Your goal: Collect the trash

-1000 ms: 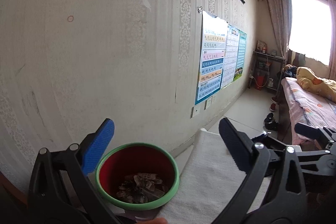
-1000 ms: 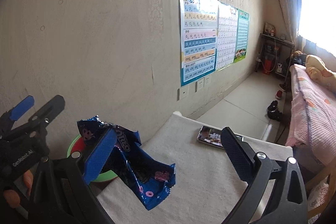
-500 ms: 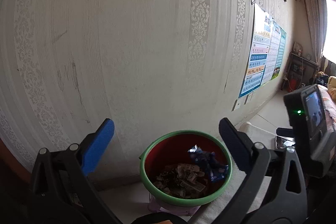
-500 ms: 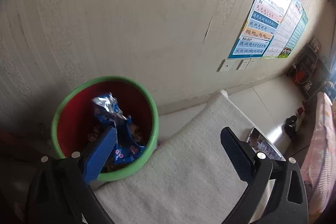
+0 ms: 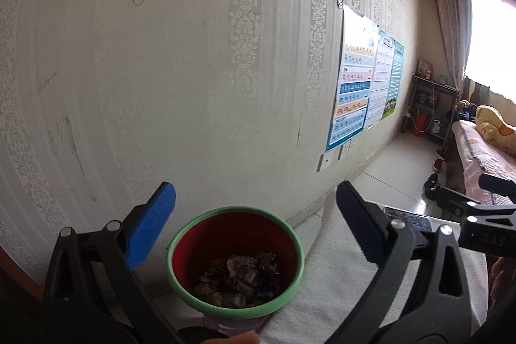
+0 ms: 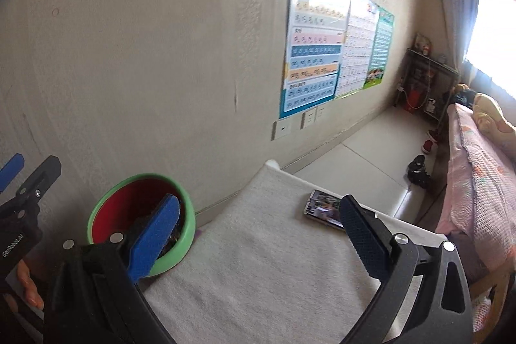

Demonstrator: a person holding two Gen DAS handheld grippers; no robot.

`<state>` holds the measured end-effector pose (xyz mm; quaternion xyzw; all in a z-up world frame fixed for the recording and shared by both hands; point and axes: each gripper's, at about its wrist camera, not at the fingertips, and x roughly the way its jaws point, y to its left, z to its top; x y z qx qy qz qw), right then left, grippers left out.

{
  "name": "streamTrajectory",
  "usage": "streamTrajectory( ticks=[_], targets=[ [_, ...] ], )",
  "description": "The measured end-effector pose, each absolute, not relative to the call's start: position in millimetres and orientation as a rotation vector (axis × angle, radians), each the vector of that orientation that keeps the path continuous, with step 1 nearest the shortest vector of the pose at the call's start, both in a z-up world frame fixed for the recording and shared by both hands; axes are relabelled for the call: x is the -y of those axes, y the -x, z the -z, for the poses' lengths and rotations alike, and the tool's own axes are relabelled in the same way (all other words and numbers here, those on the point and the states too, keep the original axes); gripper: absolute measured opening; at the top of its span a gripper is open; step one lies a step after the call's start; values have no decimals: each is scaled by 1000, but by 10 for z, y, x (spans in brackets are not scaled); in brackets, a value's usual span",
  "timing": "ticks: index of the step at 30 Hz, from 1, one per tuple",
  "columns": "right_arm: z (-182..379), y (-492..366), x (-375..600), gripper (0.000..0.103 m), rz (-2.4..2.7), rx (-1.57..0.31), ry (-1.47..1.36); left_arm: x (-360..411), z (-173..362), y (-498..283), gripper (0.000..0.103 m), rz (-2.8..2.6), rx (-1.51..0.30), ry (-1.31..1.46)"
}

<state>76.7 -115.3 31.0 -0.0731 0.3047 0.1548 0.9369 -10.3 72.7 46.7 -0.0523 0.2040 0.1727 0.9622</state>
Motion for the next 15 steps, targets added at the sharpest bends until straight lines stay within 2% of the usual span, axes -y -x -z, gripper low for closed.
streamTrajectory(
  ticks=[15],
  targets=[
    [-462, -335, 2032, 96, -125, -550, 95, -29, -662, 17, 97, -169, -404, 99]
  ],
)
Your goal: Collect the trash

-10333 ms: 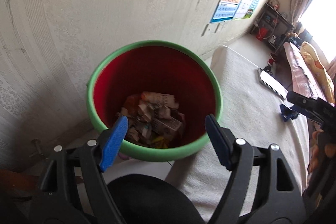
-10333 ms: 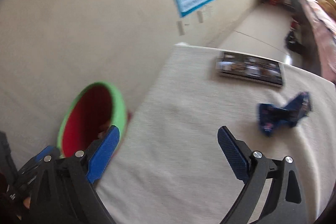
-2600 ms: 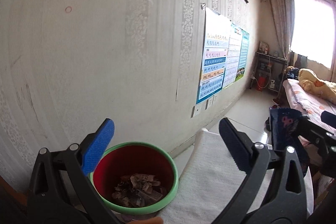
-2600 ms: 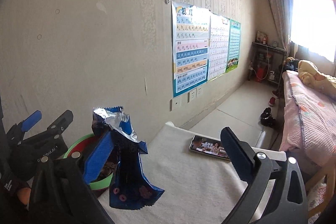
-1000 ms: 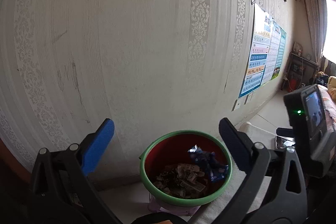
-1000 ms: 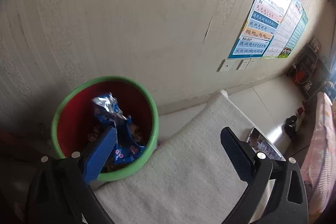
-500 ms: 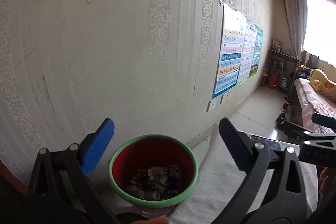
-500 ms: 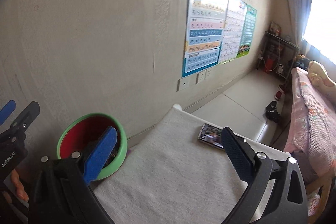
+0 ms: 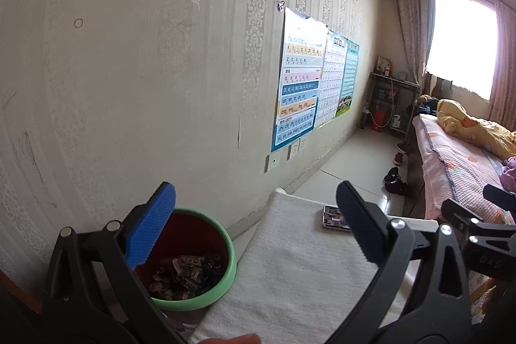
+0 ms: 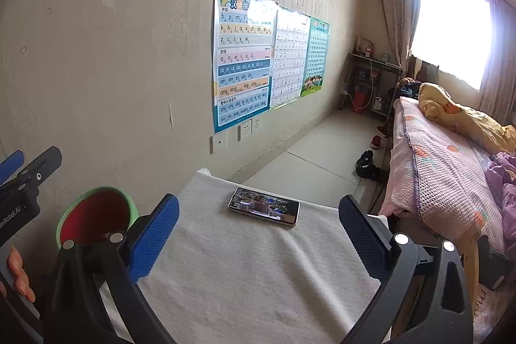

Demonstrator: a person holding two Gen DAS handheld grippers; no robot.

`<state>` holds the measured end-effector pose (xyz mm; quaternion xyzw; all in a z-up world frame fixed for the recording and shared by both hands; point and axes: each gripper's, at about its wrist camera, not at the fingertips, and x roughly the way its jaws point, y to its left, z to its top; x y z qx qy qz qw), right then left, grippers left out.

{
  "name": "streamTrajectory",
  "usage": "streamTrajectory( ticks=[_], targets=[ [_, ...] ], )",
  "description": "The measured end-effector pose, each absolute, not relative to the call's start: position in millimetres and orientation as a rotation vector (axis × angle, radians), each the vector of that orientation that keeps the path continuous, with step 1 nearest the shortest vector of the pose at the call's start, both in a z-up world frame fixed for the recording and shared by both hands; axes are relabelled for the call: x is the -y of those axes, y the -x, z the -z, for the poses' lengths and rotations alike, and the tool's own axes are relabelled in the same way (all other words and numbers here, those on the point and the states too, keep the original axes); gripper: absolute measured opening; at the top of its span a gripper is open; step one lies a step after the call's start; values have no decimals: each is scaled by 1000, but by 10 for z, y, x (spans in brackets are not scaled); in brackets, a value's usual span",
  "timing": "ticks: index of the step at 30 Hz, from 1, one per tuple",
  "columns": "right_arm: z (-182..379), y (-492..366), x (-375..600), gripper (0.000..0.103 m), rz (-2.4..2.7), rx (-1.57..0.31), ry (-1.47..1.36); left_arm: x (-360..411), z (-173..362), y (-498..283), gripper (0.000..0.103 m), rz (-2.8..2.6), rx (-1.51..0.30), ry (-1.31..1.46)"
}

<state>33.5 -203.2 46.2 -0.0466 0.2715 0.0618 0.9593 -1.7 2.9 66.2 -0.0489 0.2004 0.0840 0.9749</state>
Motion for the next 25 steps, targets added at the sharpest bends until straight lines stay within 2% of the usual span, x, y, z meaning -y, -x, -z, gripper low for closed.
streamTrajectory(
  ticks=[9, 13, 18, 21, 25],
  targets=[
    [-474, -331, 2061, 96, -115, -549, 91, 6, -650, 50, 97, -149, -404, 100],
    [-302, -353, 2172, 96, -89, -583, 91, -66, -608, 40, 98, -138, -420, 121],
    [588, -475, 2656, 96, -2, -815, -3, -187, -449, 15, 98, -135, -465, 143],
    [1292, -513, 3058, 96, 141, -940, -68, -376, -170, -38, 98, -146, -560, 195],
    [1954, -464, 3342, 96, 235, -1044, -44, -718, 273, -21, 98, -156, -691, 298]
  ],
)
